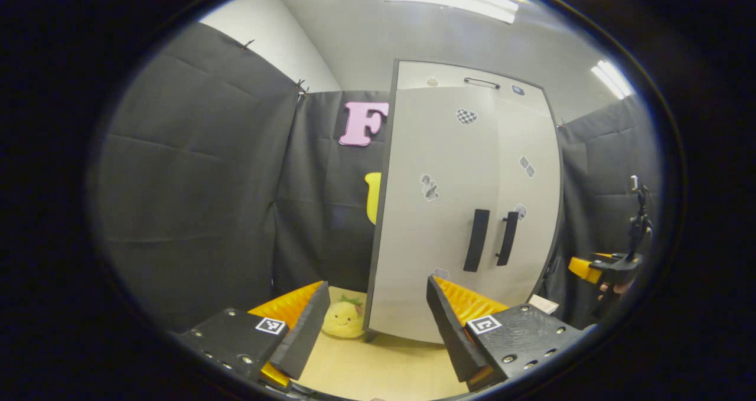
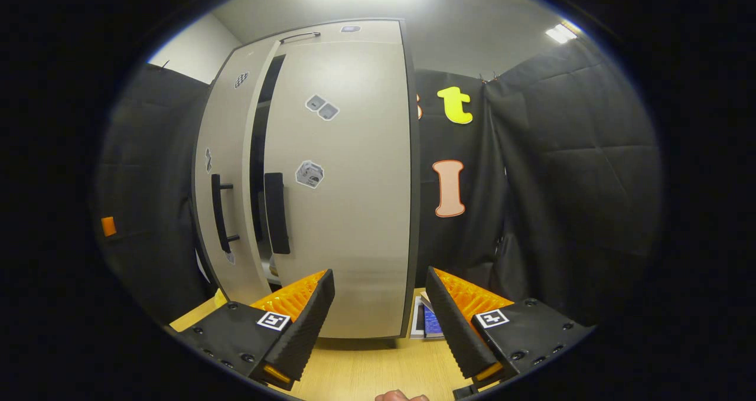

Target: Grab one shoe with the right hand and put it into the shoe cabinet, grab the other shoe with the left hand and put it into the shoe cabinet; then close the right door with the right hand and the left door with the left hand.

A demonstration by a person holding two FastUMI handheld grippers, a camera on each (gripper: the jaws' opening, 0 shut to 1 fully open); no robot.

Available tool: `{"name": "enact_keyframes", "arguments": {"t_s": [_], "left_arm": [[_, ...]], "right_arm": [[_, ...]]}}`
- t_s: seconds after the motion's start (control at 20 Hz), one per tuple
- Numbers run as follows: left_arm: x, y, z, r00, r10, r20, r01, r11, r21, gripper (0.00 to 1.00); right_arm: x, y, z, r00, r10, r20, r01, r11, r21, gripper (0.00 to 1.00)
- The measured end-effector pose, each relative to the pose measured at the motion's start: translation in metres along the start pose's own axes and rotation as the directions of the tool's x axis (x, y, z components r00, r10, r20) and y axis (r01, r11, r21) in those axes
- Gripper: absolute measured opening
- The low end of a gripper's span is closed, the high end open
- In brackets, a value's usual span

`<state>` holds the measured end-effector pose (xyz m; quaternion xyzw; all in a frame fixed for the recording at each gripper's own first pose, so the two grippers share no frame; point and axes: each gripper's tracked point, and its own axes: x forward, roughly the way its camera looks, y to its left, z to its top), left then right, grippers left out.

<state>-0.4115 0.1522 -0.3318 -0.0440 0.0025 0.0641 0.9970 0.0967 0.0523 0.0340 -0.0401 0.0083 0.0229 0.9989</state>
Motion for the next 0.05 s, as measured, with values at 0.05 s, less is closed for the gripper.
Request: {"name": "enact_keyframes", "arguments": {"t_s": [0.05], "left_arm": [[0.0004, 0.0019, -0.0050, 1.000, -0.001, -0.005, 0.001, 1.000, -0.004, 0.94]], "right_arm": [[-0.0002, 0.0009, -0.0012, 1.000, -0.004, -0.002, 0.004, 1.000, 0.000, 0.98]]}}
